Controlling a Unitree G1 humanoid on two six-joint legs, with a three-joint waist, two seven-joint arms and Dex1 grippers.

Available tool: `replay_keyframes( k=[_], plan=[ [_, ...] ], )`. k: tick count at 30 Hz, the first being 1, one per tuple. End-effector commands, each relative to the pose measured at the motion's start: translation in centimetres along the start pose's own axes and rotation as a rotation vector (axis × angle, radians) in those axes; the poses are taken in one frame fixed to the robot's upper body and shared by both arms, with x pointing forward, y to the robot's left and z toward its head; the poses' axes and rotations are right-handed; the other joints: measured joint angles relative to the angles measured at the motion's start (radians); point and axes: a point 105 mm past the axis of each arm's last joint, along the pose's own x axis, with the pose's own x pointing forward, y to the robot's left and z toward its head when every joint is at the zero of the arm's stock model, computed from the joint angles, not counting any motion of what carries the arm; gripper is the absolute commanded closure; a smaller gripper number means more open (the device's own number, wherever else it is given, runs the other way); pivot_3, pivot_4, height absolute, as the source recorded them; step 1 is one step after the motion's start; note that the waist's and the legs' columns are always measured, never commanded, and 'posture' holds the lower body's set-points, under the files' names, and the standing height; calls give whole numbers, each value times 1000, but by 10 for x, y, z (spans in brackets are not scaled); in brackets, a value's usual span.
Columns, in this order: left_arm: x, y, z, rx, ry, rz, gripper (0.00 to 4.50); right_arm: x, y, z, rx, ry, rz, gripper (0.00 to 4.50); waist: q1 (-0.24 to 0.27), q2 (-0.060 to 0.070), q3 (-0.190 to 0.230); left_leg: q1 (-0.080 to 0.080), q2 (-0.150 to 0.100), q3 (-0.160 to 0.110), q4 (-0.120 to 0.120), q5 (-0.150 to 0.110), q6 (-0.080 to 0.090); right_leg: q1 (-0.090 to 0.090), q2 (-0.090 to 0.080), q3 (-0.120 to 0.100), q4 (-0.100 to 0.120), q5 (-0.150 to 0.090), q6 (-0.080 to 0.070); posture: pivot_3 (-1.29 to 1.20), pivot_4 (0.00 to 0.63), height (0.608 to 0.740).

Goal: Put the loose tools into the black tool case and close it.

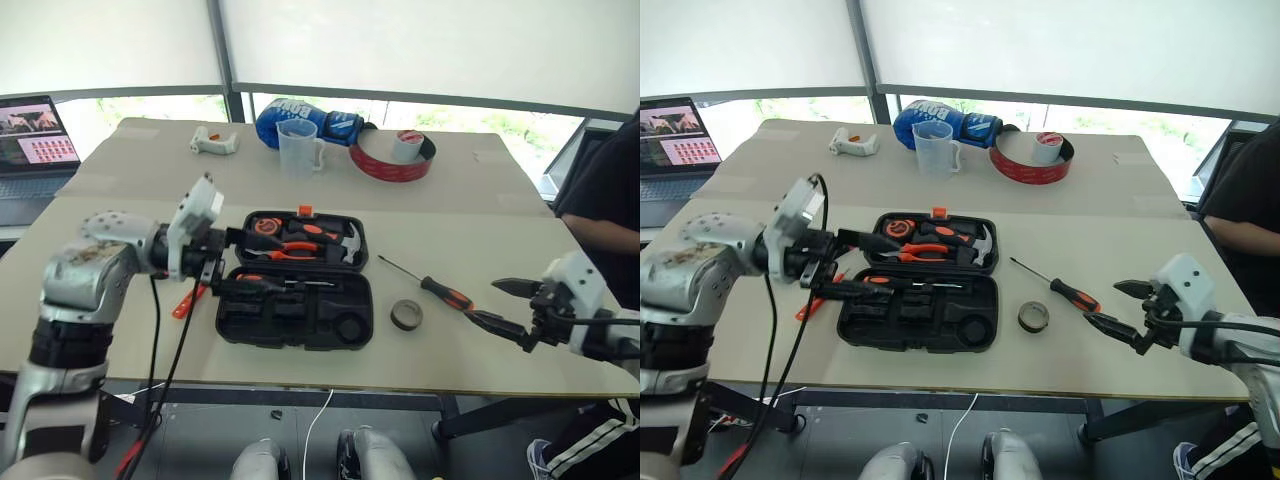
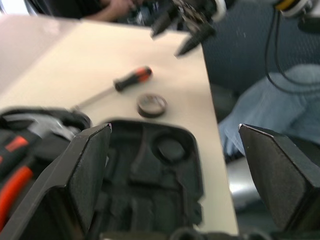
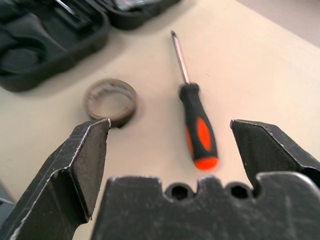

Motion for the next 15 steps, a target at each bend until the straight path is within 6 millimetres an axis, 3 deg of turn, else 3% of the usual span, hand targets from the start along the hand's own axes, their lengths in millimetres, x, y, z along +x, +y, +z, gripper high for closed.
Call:
replay_keyframes(
  k=[1, 8, 9, 13, 15],
  plan=[
    [-4, -11, 1, 56, 36, -19, 121, 15, -8, 0, -39, -8, -1, 0, -3, 1, 0, 0, 0, 0, -1, 1, -1, 0, 0, 1, 0, 0, 0, 0, 150, 714],
    [-3, -9, 1, 75, 53, 4, 121, 45, -17, -15, -8, 30, 2, 0, 2, 1, 1, -2, 0, 1, -1, 1, -2, -1, 1, 1, -1, -1, -2, 0, 150, 714],
    [-3, -9, 0, 79, 57, 6, 0, 49, -18, -18, -4, 37, -3, 516, 2, 1, 1, -2, -1, 1, -1, 1, -2, -1, 0, 1, -1, -1, -2, 0, 150, 714],
    [-3, -9, -5, 88, 78, 14, 0, 54, -22, -22, 10, 30, -24, 1663, 4, 2, 1, -3, -1, 2, 0, 1, -2, -1, 0, 1, -1, -1, -2, 0, 150, 714],
    [-5, -10, -7, 84, 84, 19, 0, 51, -24, -22, 21, 20, -38, 2464, 4, 2, 1, -2, -1, 2, 0, 1, -2, -1, 0, 1, -1, -1, -2, 0, 150, 714]
  ],
)
